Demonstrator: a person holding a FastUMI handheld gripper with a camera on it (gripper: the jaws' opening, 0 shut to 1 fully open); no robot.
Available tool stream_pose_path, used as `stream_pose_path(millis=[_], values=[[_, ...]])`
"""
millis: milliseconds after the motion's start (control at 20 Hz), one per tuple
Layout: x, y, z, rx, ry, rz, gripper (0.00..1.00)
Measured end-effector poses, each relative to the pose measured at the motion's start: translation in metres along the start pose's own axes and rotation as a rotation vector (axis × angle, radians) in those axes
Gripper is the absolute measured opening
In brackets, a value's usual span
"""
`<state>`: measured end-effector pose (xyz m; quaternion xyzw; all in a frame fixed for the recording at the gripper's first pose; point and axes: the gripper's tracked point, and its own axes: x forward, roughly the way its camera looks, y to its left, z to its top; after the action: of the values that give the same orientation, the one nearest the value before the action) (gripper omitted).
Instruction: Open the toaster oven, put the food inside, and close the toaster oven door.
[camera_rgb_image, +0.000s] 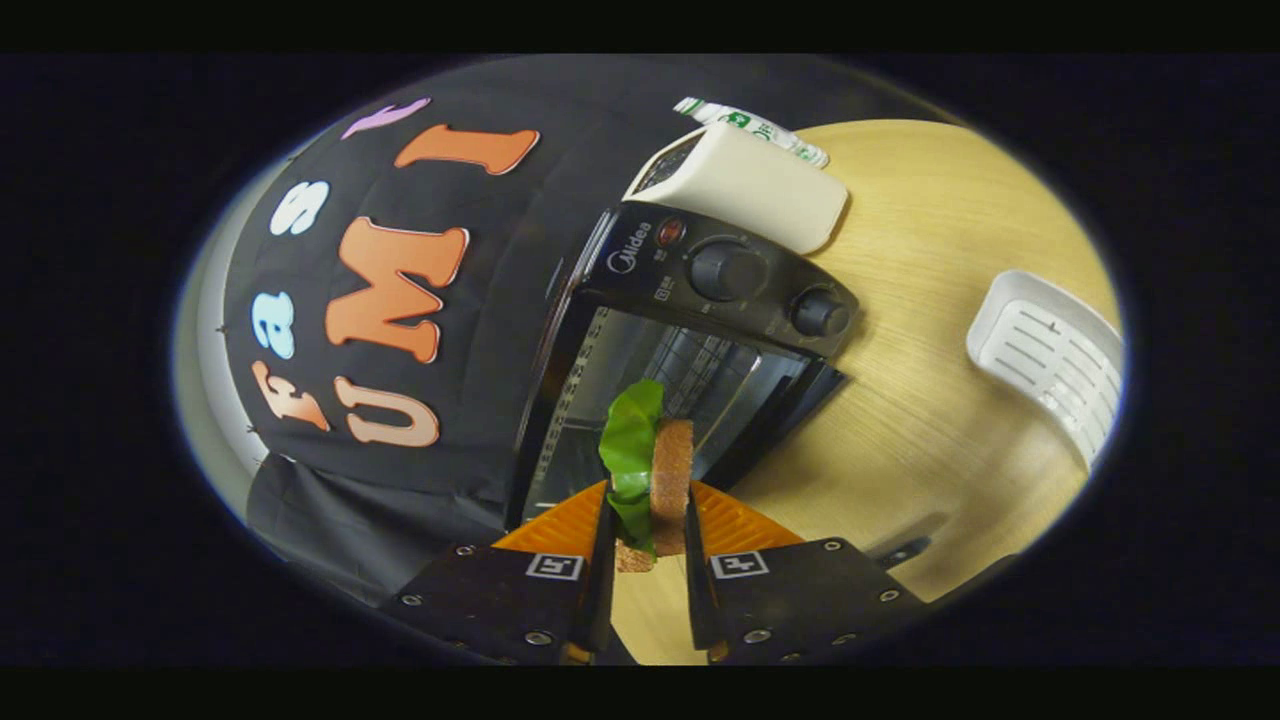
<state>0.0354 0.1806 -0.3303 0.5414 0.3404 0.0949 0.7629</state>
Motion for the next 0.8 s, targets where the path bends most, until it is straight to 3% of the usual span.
stream_pose_path(millis=[500,700,800], values=[[0.06,0.009,0.013,0.189,-0.116,0.021,0.34],[0.074,0.006,0.009,0.196,-0.135,-0.052,0.36],[0.075,0.002,-0.004,0.159,-0.124,-0.092,0.56]])
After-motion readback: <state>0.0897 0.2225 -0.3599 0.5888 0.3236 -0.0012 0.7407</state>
